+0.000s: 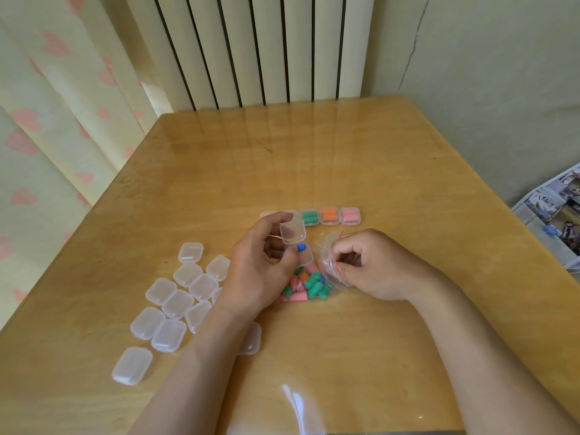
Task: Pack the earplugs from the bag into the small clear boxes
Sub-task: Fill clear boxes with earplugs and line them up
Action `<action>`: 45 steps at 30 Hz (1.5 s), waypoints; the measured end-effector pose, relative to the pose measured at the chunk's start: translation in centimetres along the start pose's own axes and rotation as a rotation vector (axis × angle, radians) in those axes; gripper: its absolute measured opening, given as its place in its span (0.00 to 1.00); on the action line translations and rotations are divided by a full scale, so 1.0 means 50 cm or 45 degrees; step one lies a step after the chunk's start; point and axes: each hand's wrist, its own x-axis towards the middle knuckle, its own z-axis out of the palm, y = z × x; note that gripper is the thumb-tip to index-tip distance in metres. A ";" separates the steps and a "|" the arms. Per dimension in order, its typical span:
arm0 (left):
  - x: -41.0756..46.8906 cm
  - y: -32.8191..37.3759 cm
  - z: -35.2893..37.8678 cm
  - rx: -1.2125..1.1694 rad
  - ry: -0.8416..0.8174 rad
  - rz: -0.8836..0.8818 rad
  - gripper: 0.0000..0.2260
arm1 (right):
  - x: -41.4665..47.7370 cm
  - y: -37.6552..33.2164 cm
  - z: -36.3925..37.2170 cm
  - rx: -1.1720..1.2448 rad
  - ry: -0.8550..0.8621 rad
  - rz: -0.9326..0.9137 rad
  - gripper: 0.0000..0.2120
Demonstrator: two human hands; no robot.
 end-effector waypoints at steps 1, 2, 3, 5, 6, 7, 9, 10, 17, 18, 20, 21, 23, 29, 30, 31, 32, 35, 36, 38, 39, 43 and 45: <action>0.000 0.000 0.000 -0.004 -0.001 0.005 0.21 | 0.000 0.001 0.002 0.009 -0.006 0.009 0.15; 0.000 0.000 0.000 -0.005 -0.001 0.009 0.21 | 0.001 0.000 0.004 0.012 -0.008 0.011 0.15; 0.001 0.001 0.000 -0.008 -0.003 0.007 0.21 | 0.001 0.001 0.005 0.010 -0.008 0.011 0.14; 0.000 0.003 0.000 -0.016 -0.008 0.000 0.21 | 0.003 0.003 0.009 0.000 -0.010 0.014 0.13; 0.000 0.003 0.001 -0.016 -0.011 0.000 0.21 | 0.005 0.003 0.010 -0.005 -0.009 0.021 0.12; 0.000 0.004 0.000 -0.013 -0.014 0.004 0.21 | 0.005 0.002 0.011 -0.012 -0.005 0.024 0.12; -0.001 0.003 0.000 -0.003 -0.019 0.023 0.21 | 0.006 0.000 0.013 -0.029 0.002 0.023 0.13; -0.001 0.002 0.000 -0.002 -0.021 0.028 0.21 | 0.006 -0.003 0.013 -0.037 0.001 0.025 0.14; 0.000 -0.002 0.001 0.001 -0.030 0.048 0.21 | 0.006 -0.012 0.019 -0.175 -0.003 0.025 0.15; 0.000 -0.002 0.001 0.006 -0.028 0.053 0.21 | 0.006 -0.014 0.020 -0.205 -0.018 0.026 0.14; 0.000 -0.001 0.002 0.013 -0.025 0.062 0.21 | 0.007 -0.018 0.021 -0.255 -0.048 0.037 0.11; 0.000 -0.001 0.002 0.014 -0.026 0.063 0.22 | 0.007 -0.020 0.021 -0.269 -0.056 0.045 0.09; -0.001 -0.002 0.002 0.016 -0.028 0.066 0.22 | 0.005 -0.022 0.019 -0.278 -0.062 0.064 0.07; -0.001 0.000 0.004 0.015 -0.021 0.058 0.24 | 0.005 -0.018 0.014 -0.150 0.022 0.152 0.04; 0.000 -0.001 0.005 0.014 -0.021 0.055 0.24 | 0.006 -0.017 0.013 -0.132 0.047 0.164 0.03; 0.000 -0.002 0.005 0.017 -0.022 0.052 0.24 | 0.007 -0.015 0.011 -0.114 0.075 0.170 0.03; 0.001 -0.004 0.005 0.026 -0.021 0.051 0.24 | 0.007 -0.013 0.010 -0.093 0.104 0.170 0.04; 0.001 -0.004 0.004 0.045 -0.016 0.053 0.24 | 0.006 -0.007 0.004 -0.006 0.172 0.155 0.04; 0.001 -0.002 0.003 0.038 -0.019 0.051 0.24 | 0.006 -0.006 0.003 0.014 0.188 0.149 0.04; 0.000 -0.001 0.003 0.022 -0.026 0.046 0.24 | 0.006 -0.003 0.003 0.036 0.217 0.137 0.05; -0.001 -0.001 0.002 0.023 -0.026 0.045 0.24 | 0.006 -0.003 0.004 0.040 0.233 0.128 0.05; 0.000 -0.004 0.002 0.035 -0.018 0.044 0.22 | 0.007 -0.005 0.007 0.118 0.285 0.105 0.08; -0.001 -0.003 0.003 0.025 -0.019 0.038 0.22 | 0.006 -0.007 0.006 0.204 0.295 0.086 0.09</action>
